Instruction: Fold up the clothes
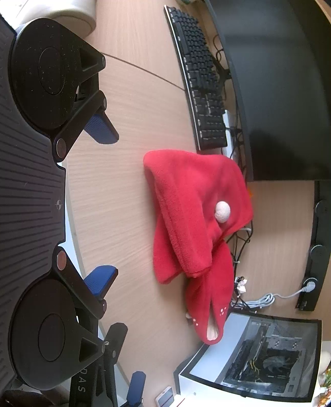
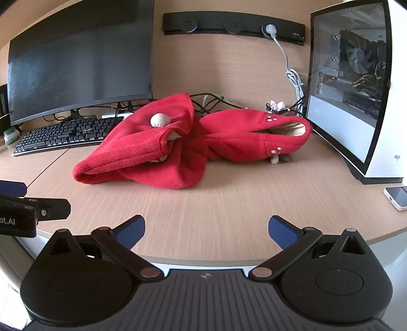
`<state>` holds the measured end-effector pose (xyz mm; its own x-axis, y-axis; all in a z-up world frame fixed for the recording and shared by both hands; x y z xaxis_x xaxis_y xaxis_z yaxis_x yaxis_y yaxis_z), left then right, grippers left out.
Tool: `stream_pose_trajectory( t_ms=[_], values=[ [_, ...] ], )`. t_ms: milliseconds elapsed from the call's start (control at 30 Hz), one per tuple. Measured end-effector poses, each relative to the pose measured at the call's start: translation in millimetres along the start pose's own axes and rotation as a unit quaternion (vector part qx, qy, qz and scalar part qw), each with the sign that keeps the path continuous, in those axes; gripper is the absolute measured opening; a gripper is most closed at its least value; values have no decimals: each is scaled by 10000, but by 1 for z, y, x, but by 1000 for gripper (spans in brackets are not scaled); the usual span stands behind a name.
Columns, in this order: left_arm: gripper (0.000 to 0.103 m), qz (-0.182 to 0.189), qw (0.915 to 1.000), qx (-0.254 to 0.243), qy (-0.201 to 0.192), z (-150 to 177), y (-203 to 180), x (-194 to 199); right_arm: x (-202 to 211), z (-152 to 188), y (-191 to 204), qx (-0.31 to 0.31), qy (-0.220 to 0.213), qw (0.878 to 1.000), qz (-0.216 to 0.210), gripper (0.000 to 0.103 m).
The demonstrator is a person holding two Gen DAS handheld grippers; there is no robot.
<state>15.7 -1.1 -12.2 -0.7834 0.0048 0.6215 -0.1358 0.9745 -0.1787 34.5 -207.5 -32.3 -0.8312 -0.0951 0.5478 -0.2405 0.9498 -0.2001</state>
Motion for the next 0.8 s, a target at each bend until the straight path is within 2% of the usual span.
stream_pose_trajectory(
  t_ms=[233, 800],
  values=[
    [103, -18, 10000, -79, 42, 0, -11, 1, 1, -1, -3, -98, 32, 9999, -39, 103],
    [103, 83, 9997, -20, 223, 0, -6, -6, 5, -2, -6, -253, 92, 9996, -117, 103]
  ],
)
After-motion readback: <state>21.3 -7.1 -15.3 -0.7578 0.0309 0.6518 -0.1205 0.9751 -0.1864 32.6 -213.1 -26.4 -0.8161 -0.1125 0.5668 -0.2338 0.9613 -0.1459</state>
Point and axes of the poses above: each gripper's, at about its wrist camera, not at the fingertips, and x roughly against the way its jaws point, y to its left, z to its underside, the point moved 2 cm from there along -x, roughly the way its jaws point, and after that the axes turned 13 degrees about x, right-handed, at the moved point
